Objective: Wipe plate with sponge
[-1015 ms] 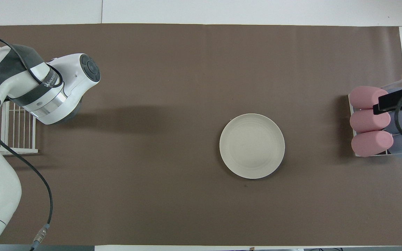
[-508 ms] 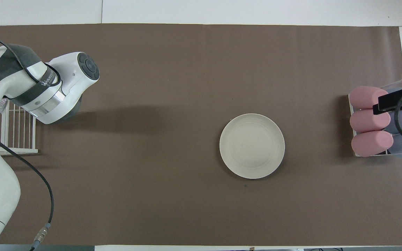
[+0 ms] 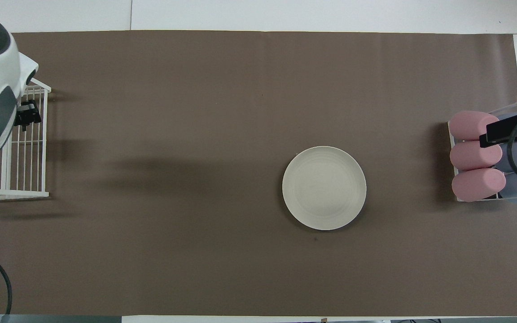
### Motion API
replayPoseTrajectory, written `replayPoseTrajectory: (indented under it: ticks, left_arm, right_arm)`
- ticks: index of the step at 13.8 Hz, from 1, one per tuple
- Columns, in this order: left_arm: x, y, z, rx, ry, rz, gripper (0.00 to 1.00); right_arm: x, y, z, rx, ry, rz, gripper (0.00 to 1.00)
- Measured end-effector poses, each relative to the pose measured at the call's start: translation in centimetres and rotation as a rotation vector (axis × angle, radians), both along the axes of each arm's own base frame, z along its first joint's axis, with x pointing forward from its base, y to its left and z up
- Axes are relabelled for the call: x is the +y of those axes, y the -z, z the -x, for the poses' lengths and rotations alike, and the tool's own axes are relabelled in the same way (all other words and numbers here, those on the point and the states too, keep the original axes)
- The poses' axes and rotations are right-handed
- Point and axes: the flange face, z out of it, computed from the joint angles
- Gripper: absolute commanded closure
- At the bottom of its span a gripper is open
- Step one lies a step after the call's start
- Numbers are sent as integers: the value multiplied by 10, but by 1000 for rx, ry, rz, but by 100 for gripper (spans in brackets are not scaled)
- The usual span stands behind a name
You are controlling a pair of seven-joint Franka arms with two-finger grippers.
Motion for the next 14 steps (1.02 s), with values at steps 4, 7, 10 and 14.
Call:
replayPoseTrajectory:
  ticks: [4,7,10,14]
  left_arm:
    - [28,-67,37,-36,-38,262,0]
    - [25,-100,69,5,20,371,0]
    - [17,-113,89,65,200,497,0]
    - [17,-97,80,44,316,560,0]
  right_arm:
    - [1,1,0,3,-2,0,0]
    - [7,1,0,3,-12,0,0]
    - [9,1,0,3,-17,0,0]
    - [10,4,1,17,-18,-1,0]
